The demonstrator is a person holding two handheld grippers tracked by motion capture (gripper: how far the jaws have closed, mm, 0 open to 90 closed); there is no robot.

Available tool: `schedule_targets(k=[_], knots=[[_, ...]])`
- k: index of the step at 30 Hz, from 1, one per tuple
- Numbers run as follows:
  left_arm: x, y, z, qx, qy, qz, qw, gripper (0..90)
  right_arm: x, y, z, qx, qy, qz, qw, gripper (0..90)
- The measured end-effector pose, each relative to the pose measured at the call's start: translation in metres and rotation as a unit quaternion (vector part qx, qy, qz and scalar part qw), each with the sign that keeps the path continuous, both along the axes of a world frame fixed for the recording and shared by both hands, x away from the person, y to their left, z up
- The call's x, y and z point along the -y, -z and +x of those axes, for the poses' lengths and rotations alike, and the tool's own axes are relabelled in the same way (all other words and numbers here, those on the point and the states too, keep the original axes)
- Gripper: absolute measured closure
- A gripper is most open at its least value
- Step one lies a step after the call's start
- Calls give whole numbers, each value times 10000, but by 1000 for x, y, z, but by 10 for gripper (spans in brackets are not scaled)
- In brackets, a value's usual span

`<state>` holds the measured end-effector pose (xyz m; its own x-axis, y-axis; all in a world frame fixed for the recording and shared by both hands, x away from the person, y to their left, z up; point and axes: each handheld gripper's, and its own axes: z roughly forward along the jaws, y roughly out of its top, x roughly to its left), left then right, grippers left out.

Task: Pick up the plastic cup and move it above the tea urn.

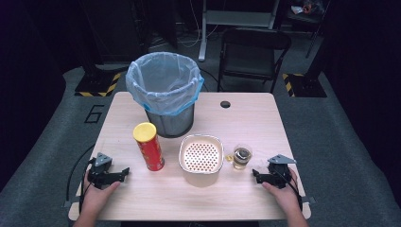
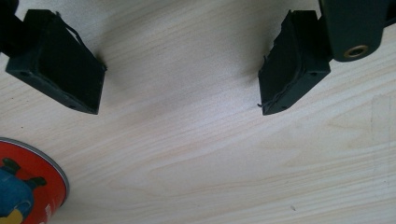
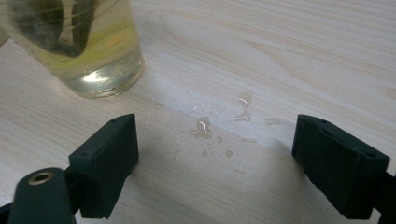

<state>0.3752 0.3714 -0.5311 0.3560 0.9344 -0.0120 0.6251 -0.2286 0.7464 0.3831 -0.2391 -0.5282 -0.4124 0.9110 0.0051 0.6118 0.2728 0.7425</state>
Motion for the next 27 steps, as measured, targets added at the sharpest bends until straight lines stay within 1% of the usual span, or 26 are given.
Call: schedule_targets(k=[5, 8, 9, 11, 16, 20, 22, 23, 24, 25, 26, 27], knots=[[1, -1, 0, -50, -42, 14, 10000, 136, 0, 0, -1, -5, 17, 6, 10000, 147], [1, 0, 0, -28, -52, 1, 10000, 137, 0, 0, -1, -9, 12, 7, 10000, 149], [1, 0, 0, 1, -62, -12, 10000, 137, 0, 0, -2, 4, -28, 18, 10000, 160], [1, 0, 0, 0, -61, -11, 10000, 137, 0, 0, -2, 21, 1, 20, 10000, 169], [1, 0, 0, -11, -52, -10, 10000, 139, 0, 0, -3, 45, -87, 33, 9999, 198], [1, 0, 0, -9, -56, -14, 10000, 140, 0, 0, -4, 46, -100, 49, 9999, 216], [1, 0, 0, -9, -57, -14, 10000, 140, 0, -1, -4, 54, -105, 34, 9999, 256], [1, 0, 0, -9, -57, -13, 10000, 140, -1, -2, -5, 17, -102, 39, 9999, 276], [1, 0, 0, -9, -57, -13, 10000, 140, -1, -2, -5, 17, -102, 39, 9999, 276], [1, 0, 0, -11, -53, -7, 10000, 140, -1, -4, -5, -47, -138, 27, 9999, 319], [1, 0, 0, -11, -53, -7, 10000, 140, -1, -4, -5, -47, -138, 27, 9999, 319], [1, 0, 0, -2, -62, -14, 10000, 140, -2, -9, -7, -179, -71, 127, 9997, 364]])
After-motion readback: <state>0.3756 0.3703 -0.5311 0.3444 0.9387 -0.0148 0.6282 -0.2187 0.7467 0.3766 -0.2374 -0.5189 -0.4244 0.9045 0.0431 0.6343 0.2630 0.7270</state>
